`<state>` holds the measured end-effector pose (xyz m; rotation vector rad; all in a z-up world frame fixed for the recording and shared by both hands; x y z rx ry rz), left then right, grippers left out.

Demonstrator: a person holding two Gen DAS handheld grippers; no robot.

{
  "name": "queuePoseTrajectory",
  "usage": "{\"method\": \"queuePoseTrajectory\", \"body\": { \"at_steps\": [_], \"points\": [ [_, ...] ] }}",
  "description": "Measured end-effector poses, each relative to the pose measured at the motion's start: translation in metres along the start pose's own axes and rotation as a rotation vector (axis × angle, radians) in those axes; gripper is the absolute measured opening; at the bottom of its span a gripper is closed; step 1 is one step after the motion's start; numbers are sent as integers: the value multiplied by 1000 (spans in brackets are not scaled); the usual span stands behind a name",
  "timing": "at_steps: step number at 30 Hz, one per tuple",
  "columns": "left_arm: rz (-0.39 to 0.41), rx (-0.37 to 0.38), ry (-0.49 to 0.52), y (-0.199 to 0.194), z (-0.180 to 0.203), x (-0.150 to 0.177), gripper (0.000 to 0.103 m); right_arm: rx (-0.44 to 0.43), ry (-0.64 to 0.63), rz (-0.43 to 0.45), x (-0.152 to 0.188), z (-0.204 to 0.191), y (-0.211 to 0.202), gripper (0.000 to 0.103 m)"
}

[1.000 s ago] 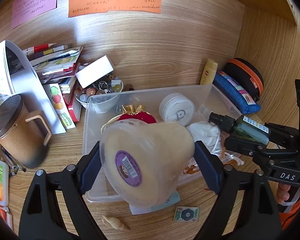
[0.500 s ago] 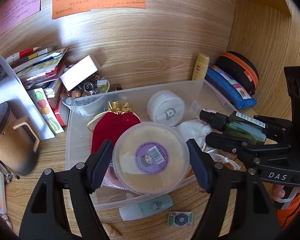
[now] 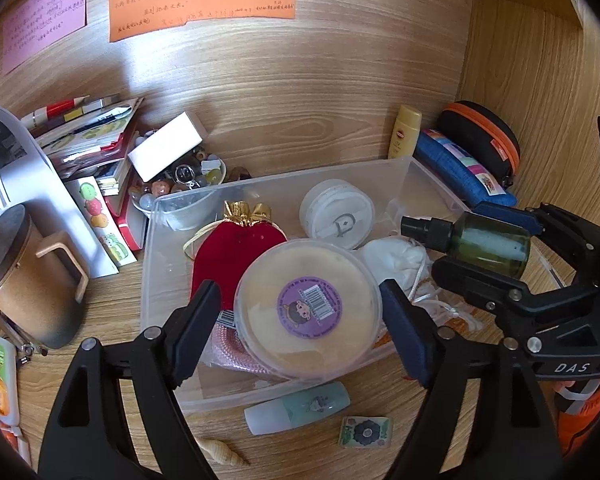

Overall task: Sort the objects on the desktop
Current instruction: 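Lower the cream tub and green bottle into the bin and open both tools, then withdraw both tools toward the seashell and the gourd charm on the desk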

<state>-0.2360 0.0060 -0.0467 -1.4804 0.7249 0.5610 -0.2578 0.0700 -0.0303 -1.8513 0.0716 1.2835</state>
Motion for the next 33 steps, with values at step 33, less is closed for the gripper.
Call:
{"method": "queuePoseTrajectory", "body": {
  "at_steps": [33],
  "points": [
    [-36, -106, -80, -40, -51, 60, 93, 119, 29, -1, 41, -6, -56, 90]
  ]
}}
Point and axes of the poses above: each gripper's, at about its wrist camera, not at the fingertips, and y roughly the way its jaws point, z to its right, x to its underside, the point moved 9 cm from there along y, roughly the way its jaws point, and after that the axes turned 8 degrees about -x, right-handed, at the moved point
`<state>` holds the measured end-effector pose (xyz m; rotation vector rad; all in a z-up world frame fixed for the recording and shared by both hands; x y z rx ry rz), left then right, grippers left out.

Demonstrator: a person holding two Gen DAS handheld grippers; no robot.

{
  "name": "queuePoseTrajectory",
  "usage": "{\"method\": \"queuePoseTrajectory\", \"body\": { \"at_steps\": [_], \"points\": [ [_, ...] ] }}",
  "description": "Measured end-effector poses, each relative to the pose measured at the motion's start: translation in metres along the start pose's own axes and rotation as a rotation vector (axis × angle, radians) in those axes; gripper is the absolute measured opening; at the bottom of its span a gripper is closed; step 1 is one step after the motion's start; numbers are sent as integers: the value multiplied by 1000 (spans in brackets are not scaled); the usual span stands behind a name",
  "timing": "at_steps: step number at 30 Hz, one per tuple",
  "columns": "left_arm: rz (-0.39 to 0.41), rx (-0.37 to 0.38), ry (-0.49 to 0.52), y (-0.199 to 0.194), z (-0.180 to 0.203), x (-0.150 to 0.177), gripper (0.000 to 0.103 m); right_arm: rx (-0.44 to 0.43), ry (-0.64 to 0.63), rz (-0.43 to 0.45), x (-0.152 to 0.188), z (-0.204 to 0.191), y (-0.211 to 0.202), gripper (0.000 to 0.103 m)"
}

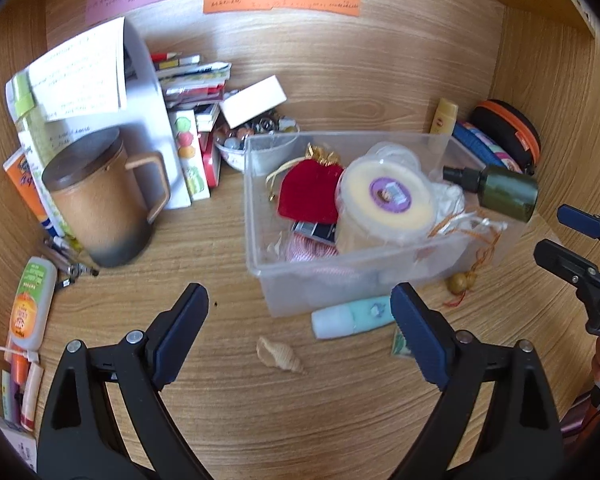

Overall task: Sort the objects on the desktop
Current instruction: 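Withdraw both tools toward the seashell and the gourd charm on the desk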

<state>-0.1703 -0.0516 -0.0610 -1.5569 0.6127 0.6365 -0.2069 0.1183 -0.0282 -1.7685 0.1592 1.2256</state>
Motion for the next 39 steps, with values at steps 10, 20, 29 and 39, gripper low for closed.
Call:
{"method": "queuePoseTrajectory", "body": {
  "at_steps": [10, 20, 29, 39],
  "points": [
    [-87, -30, 1, 23, -16, 31, 93, -38, 35, -112, 38, -7, 28, 90],
    [-140, -6, -8, 46, -23, 43, 93, -67, 74, -193, 54, -13, 57, 90],
    [-155, -24, 21, 53, -19, 48, 93, -49, 65, -217, 54, -18, 67, 88],
    [-154, -34, 28, 53, -17, 48, 87, -31, 37, -261, 59, -29, 74, 72]
  ]
}}
Point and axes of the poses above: each gripper's, at about its wrist camera, not at the fingertips, and y roughly the way its jaws point, z to its right, x to its underside, the point moved 9 cm from there along y, roughly the way its jaws point, and after that the axes turned 8 degrees about -x, right-handed, at the moved point
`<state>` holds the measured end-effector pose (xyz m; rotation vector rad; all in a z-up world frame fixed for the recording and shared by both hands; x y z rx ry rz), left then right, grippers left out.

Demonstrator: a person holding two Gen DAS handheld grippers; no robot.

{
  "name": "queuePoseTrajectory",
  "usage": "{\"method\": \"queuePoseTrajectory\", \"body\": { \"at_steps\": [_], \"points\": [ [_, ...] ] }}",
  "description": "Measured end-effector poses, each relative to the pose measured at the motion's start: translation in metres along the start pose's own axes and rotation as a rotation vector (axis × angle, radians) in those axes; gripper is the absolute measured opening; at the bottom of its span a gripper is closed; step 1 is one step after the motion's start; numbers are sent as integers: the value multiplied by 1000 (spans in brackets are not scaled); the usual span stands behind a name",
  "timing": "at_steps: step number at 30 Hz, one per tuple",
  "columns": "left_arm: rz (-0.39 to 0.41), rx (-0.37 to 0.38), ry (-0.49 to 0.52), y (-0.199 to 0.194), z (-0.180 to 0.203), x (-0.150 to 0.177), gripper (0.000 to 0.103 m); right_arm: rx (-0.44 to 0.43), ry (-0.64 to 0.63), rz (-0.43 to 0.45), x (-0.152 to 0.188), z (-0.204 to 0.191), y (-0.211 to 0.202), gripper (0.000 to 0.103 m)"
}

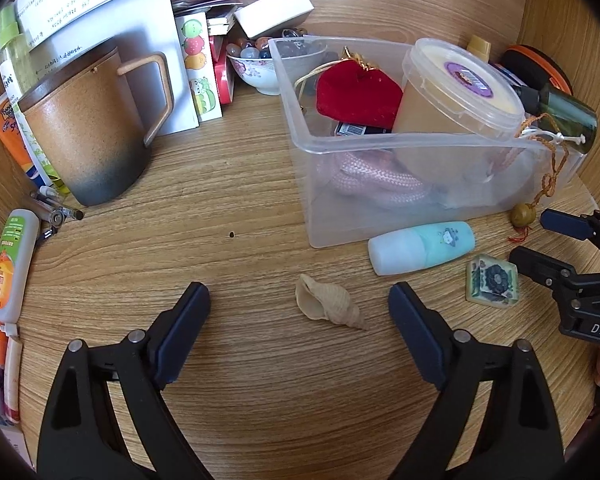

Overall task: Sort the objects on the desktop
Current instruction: 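Withdraw both tools toward the seashell and the gourd charm on the desk, then close the left tool on the seashell while the right tool closes on the gourd charm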

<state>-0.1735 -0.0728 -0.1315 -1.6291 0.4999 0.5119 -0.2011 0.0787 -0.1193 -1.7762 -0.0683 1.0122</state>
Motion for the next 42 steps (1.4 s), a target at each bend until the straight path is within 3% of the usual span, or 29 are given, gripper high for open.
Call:
{"method": "queuePoseTrajectory", "body": {
  "at_steps": [3, 8, 12, 22, 31, 42],
  "points": [
    [8, 3, -3, -1, 0, 0, 80, 3, 10, 4, -1, -1, -1, 67],
    [14, 14, 3, -3, 1, 1, 75, 7, 38, 15, -3, 0, -3, 64],
    [19, 20, 8, -5, -3, 5, 70, 20, 49, 21, -5, 0, -4, 53],
    [29, 16, -1, -6, -8, 4, 57, 40, 62, 29, -7, 1, -10, 40],
    [33, 11, -4, -8, -11, 6, 48, 36, 55, 29, -8, -4, -12, 39],
    [40, -18, -10, -9, -16, 6, 22, 12, 40, 48, -11, -7, -16, 39]
  ]
}}
Point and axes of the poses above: each gripper's, at about its wrist camera, not at the fingertips, and y roughly the way its jaws point, z to its right, x to its underside, the point moved 9 cm from there along y, roughly the way its jaws point, and after that the axes turned 8 degrees about -x, right-handed, at the moved point
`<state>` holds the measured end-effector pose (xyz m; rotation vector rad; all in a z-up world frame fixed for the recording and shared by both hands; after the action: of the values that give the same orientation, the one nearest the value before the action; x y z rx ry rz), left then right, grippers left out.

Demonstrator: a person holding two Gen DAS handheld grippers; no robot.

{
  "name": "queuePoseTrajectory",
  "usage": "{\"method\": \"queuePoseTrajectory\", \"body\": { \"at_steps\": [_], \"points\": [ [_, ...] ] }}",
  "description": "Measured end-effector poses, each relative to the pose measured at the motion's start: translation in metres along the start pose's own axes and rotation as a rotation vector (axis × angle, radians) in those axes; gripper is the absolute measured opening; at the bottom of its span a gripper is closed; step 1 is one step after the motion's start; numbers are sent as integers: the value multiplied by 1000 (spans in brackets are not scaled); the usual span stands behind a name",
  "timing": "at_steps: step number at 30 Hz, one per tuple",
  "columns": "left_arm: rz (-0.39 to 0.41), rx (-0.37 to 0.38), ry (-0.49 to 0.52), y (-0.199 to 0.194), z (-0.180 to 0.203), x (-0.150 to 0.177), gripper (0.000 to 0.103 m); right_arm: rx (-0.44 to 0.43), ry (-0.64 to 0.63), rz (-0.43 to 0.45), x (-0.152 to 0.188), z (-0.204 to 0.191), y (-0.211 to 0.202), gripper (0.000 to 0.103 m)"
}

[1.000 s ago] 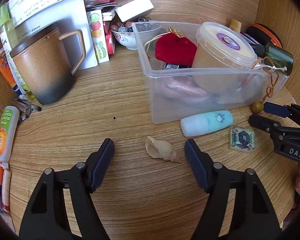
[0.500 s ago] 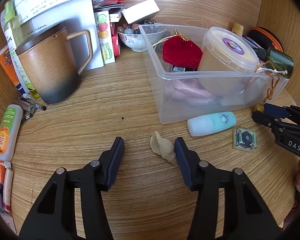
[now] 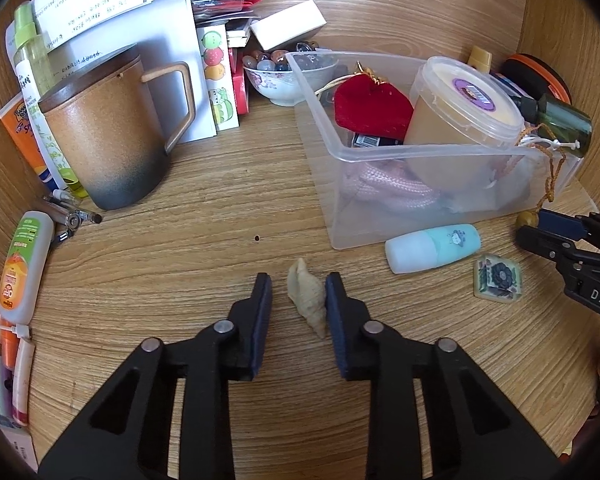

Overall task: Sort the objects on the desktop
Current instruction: 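Close the left tool on the seashell while the right tool closes on the gourd charm, then lift the seashell and gourd charm and carry both over the clear bin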

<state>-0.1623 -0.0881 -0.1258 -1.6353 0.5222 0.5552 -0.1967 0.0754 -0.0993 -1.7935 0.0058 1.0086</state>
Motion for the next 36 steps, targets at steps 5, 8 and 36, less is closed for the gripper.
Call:
{"method": "queuePoseTrajectory", "body": {
  "at_steps": [5, 8, 36],
  "points": [
    [0, -3, -10, 0, -1, 0, 18, -25, 7, 9, 0, -1, -5, 39],
    [0, -6, -18, 0, -3, 2, 18, -42, 12, 20, 3, 8, -5, 39],
    [156, 20, -80, -67, -1, -28, 18, -108, -65, 179, -26, -20, -65, 39]
  ]
}}
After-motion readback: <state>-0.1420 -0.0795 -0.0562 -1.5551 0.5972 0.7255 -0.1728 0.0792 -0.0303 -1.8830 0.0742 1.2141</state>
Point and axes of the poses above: each gripper's, at about its wrist camera, not at the fingertips, and y roughly the way its jaws point, z to its right, x to its underside, the point moved 9 cm from there along y, roughly the way its jaws point, and after that the axes turned 8 degrees about -x, right-handed, at the moved point
